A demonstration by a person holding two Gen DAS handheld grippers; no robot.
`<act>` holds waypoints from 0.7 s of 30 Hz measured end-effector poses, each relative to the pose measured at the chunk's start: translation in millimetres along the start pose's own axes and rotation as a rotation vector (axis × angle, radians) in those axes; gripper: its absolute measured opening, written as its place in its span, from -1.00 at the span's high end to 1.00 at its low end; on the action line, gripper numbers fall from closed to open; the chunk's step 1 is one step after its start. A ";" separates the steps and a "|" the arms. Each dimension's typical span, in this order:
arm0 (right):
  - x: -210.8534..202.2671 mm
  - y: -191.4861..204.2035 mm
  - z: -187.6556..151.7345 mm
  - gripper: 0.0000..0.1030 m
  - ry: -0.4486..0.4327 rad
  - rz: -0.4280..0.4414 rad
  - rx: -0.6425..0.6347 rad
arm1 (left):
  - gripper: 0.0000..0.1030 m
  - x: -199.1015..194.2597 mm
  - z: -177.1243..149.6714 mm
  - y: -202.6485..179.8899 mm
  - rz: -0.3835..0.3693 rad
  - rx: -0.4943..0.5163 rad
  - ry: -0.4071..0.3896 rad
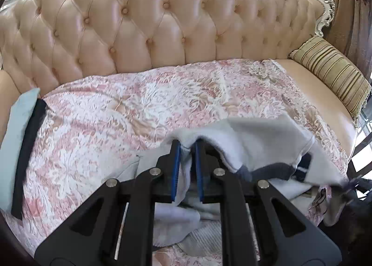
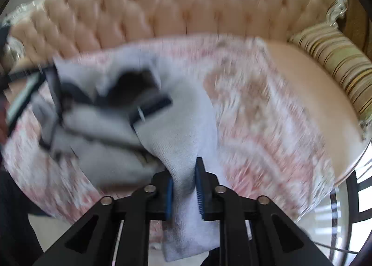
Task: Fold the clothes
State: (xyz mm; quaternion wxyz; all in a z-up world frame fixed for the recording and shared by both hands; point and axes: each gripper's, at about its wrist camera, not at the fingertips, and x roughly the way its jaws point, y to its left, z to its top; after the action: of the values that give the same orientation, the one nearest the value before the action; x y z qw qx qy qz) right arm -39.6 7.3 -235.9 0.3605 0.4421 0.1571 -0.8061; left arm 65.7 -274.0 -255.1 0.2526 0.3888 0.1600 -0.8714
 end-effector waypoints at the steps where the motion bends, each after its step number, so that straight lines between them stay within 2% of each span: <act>1: -12.9 -1.2 5.7 0.71 -0.043 -0.003 0.005 | 0.70 2.1 -4.4 1.6 0.003 -0.006 0.007; 4: -51.5 -4.8 22.7 0.71 -0.172 -0.013 0.019 | 0.60 6.1 -16.0 3.8 -0.014 -0.021 0.029; 8: -94.8 -5.4 46.4 0.71 -0.291 0.013 0.022 | -0.17 -4.1 -33.1 1.0 -0.068 0.028 -0.007; 10: -109.1 -1.6 54.9 0.71 -0.323 0.030 0.013 | -0.21 -12.2 -42.4 -7.1 -0.038 0.117 -0.062; 12: -123.4 3.3 62.1 0.71 -0.350 0.048 0.000 | -0.21 -19.5 -52.5 -18.1 0.030 0.244 -0.129; 15: -140.9 9.6 68.8 0.71 -0.399 0.055 -0.011 | -0.21 -26.1 -72.5 -42.4 0.194 0.535 -0.239; 18: -155.9 7.5 74.5 0.71 -0.434 0.037 -0.015 | -0.21 -24.2 -92.0 -63.0 0.311 0.821 -0.325; 21: -148.8 0.5 78.7 0.71 -0.394 0.012 -0.017 | -0.21 -11.5 -98.8 -74.4 0.354 1.001 -0.340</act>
State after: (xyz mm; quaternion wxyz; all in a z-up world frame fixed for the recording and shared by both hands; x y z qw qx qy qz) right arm -34.5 27.8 -68.9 0.3927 0.2734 0.0877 -0.8737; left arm 89.2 -162.4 -304.1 0.2020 0.3365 -0.3842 -0.8357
